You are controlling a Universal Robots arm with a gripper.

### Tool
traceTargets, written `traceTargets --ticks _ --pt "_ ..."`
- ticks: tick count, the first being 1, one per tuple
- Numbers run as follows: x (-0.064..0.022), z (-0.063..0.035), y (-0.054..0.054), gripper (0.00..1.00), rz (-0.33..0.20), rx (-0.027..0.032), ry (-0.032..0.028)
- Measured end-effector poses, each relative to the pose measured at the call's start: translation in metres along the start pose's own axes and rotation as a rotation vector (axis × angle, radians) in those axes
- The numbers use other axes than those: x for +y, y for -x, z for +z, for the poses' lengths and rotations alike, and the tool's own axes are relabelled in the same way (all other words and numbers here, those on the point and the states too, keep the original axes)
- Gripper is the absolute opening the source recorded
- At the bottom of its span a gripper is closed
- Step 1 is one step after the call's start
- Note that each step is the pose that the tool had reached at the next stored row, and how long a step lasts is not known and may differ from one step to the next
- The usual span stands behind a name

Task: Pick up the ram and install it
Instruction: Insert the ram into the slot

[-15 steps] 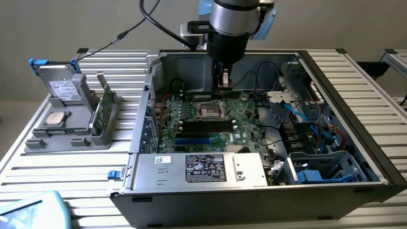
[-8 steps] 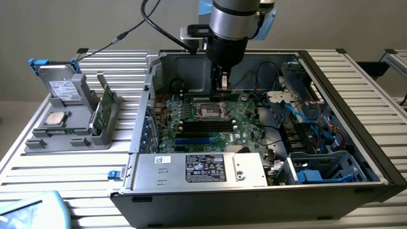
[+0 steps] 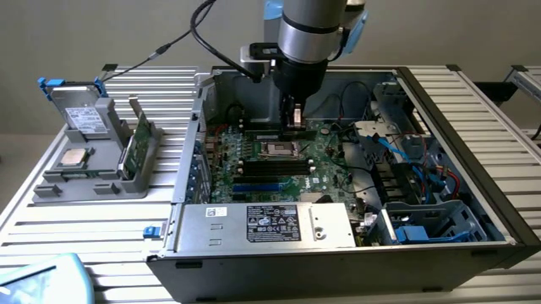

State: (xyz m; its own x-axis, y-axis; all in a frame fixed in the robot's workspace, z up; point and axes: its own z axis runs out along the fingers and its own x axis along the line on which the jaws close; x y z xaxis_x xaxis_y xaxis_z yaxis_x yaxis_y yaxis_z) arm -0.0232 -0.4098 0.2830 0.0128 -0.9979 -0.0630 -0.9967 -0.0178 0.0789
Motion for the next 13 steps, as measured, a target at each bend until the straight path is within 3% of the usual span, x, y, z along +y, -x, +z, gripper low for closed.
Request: traceTargets --ticks 13 --pt "-0.0017 0.0230 -0.001 0.15 0.001 0.0059 0.0022"
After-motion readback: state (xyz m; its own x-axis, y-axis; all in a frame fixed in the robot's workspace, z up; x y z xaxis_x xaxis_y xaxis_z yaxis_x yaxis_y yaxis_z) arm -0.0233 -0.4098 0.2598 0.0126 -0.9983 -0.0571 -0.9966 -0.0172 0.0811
